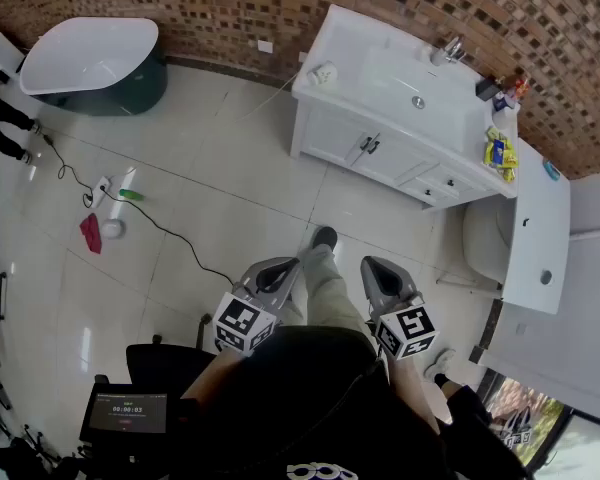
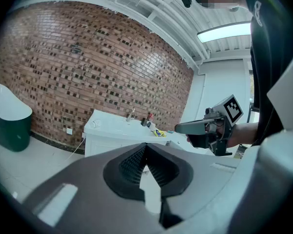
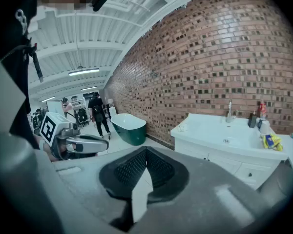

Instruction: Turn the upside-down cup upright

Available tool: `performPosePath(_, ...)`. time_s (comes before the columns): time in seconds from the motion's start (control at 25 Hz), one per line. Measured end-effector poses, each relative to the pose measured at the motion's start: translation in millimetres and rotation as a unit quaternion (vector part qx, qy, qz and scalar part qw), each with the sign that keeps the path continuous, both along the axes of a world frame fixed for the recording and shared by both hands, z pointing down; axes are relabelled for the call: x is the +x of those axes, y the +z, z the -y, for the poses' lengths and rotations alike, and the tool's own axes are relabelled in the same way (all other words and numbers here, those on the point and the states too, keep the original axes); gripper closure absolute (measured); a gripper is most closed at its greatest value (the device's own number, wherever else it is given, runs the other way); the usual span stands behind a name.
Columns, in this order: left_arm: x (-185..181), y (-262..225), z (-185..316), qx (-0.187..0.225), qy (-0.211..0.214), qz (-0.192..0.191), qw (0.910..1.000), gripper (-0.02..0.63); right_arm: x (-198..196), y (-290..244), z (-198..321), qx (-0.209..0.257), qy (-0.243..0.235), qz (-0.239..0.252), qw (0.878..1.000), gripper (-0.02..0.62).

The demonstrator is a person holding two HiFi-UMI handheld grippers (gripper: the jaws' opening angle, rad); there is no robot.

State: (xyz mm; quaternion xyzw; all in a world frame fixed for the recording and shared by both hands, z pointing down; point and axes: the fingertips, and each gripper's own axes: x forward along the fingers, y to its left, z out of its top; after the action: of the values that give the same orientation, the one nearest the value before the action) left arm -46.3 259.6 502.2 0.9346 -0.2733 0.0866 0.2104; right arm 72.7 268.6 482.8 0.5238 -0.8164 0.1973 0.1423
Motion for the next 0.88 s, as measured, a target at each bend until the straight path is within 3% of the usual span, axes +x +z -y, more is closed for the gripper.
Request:
performPosePath(0.24,6.5,-3.1,64.5,0.000,-0.033,0.000,0.9995,0.594,4.1,-7.7,93.4,0.036,-0.030,-0.002,0.999,0.603)
performPosePath(0.4,21.9,-21.7,115.1,0.021,-0.034,0.016,0.9991,0.594,21.2,-28.8,164.4,0.068,-0.048,0.001,0.997,0.603)
performPosePath(0.64,44.1,-39.2,185.4,0.012,-0.072,0.007,0.9973,0.594,60.6,-28.3,240.8,0.075,-0.069,-0.003,0.995,0.603)
performPosePath(0.88,61.1,-32.9,213.0,0.007,-0.085,0.035,0.9957,0.594,81.9,-2.2,300.7,0.060,-0.085,-0.013,0.994,0.589)
